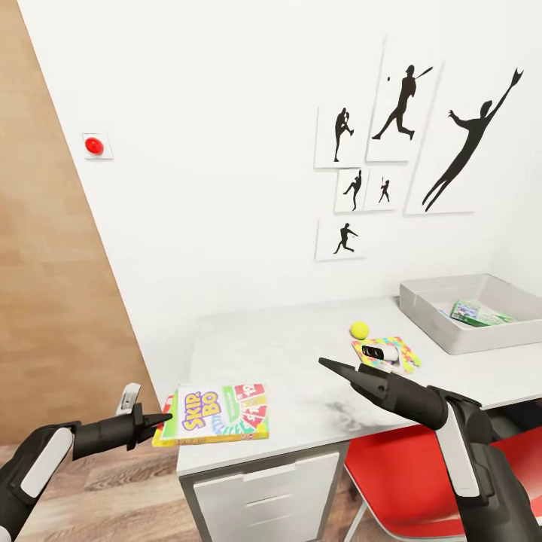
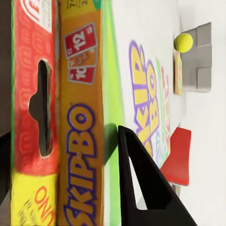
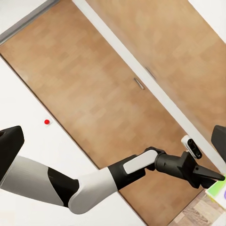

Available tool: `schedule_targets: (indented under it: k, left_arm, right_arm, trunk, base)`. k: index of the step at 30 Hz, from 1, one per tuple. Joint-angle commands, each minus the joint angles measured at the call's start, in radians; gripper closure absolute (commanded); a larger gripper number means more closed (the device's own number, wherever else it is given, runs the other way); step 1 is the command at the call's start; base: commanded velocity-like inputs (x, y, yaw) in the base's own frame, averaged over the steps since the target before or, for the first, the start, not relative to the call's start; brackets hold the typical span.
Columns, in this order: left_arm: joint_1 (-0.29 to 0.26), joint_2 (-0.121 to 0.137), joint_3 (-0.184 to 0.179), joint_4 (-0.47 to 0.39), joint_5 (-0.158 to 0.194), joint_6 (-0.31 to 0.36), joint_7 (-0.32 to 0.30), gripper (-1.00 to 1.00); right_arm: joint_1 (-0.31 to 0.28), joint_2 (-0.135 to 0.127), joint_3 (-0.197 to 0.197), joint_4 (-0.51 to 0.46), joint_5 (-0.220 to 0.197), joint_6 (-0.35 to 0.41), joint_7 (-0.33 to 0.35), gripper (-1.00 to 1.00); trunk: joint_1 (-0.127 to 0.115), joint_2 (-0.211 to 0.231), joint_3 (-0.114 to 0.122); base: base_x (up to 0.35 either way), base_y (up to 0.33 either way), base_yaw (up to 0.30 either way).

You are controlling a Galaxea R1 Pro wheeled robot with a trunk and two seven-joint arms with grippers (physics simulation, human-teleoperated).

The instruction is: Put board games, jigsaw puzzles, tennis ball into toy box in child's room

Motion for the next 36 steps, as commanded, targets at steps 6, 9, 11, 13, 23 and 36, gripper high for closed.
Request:
schedule_targets:
  k: [6, 9, 11, 13, 23, 36]
  left_arm:
    - [-0.001, 0.0, 0.001, 0.0, -0.01, 0.002, -0.006, 1.0]
    - [-0.001, 0.0, 0.001, 0.0, -0.01, 0.002, -0.006, 1.0]
    - [-0.001, 0.0, 0.001, 0.0, -0.009, 0.002, -0.006, 1.0]
    - [-0.001, 0.001, 0.001, -0.001, -0.008, 0.003, -0.007, 1.0]
    - [-0.001, 0.026, 0.001, -0.055, -0.002, 0.003, -0.085, 1.0]
    - [-0.047, 0.136, 0.008, -0.063, 0.002, 0.003, -0.307, 1.0]
  right_arm:
    - [-0.001, 0.001, 0.0, 0.0, -0.003, 0.007, 0.001, -1.0]
    - [-0.001, 0.002, 0.001, 0.0, -0.003, 0.007, 0.002, -1.0]
    - [-0.001, 0.003, 0.001, 0.0, -0.002, 0.007, 0.002, -1.0]
    - [-0.001, 0.003, 0.0, 0.001, -0.002, 0.007, 0.002, -1.0]
    - [-0.001, 0.003, 0.0, 0.006, -0.002, 0.007, -0.054, -1.0]
    - [-0.001, -0.001, -0.048, 0.009, -0.006, 0.006, -0.251, -1.0]
  trunk:
    - [-0.008, 0.013, 0.005]
    - [-0.019, 0.034, 0.015]
    - [-0.027, 0.048, 0.021]
    - [-0.035, 0.062, 0.027]
    - [-0.058, 0.104, 0.046]
    - [-0.104, 0.188, 0.084]
  base:
    - [0.0, 0.0, 0.0]
    - [0.0, 0.0, 0.0]
    - [0.0, 0.0, 0.0]
    - [0.0, 0.0, 0.0]
    - [0.0, 0.0, 0.0]
    - [0.0, 0.0, 0.0]
